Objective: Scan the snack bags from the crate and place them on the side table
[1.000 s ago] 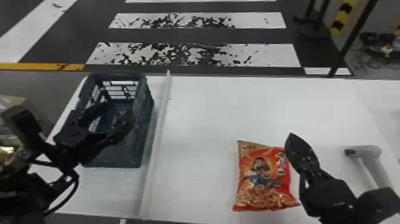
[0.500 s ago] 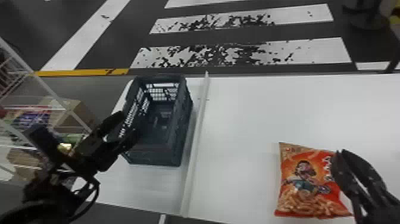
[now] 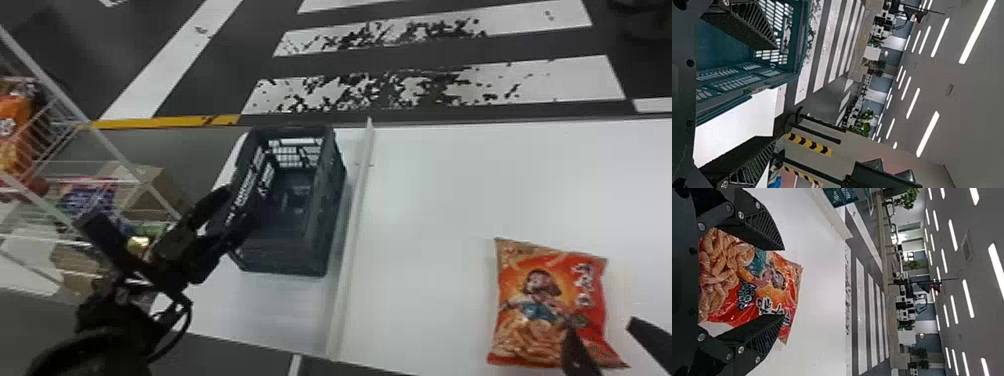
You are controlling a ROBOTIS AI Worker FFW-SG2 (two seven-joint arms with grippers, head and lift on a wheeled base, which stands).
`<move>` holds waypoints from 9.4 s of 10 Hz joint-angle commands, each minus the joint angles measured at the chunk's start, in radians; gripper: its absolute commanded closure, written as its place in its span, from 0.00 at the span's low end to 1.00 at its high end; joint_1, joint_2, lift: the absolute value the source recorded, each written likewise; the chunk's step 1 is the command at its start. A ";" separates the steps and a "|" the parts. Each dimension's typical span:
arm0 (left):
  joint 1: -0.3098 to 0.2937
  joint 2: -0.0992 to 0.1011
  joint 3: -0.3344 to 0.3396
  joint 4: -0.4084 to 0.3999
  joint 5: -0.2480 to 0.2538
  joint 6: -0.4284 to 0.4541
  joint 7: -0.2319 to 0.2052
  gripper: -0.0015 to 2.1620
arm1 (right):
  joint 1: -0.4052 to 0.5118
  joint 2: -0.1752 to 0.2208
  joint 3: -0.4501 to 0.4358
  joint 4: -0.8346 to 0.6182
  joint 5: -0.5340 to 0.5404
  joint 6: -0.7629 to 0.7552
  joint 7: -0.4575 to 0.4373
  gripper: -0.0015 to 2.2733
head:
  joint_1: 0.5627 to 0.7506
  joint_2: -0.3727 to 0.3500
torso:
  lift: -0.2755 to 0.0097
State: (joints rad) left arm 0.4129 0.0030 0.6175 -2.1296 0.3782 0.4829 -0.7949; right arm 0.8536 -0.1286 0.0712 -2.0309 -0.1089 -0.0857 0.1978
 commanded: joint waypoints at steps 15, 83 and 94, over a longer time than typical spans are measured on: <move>-0.011 -0.006 -0.009 0.069 0.005 -0.014 -0.027 0.04 | -0.091 0.004 -0.060 0.017 -0.091 0.392 0.026 0.15 | 0.70 0.90 | 0.64; 0.096 -0.006 -0.170 -0.104 -0.098 0.084 0.250 0.04 | -0.591 -0.100 0.163 0.187 0.225 0.625 0.279 0.99 | 0.70 0.94 | 0.64; 0.095 -0.006 -0.177 -0.101 -0.105 0.087 0.250 0.04 | -0.576 -0.183 0.098 0.182 0.242 0.564 0.379 0.99 | 0.70 0.85 | 0.64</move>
State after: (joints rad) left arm 0.5087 0.0030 0.4404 -2.2304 0.2730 0.5698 -0.5446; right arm 0.2773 -0.3093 0.1701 -1.8488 0.1297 0.4781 0.5770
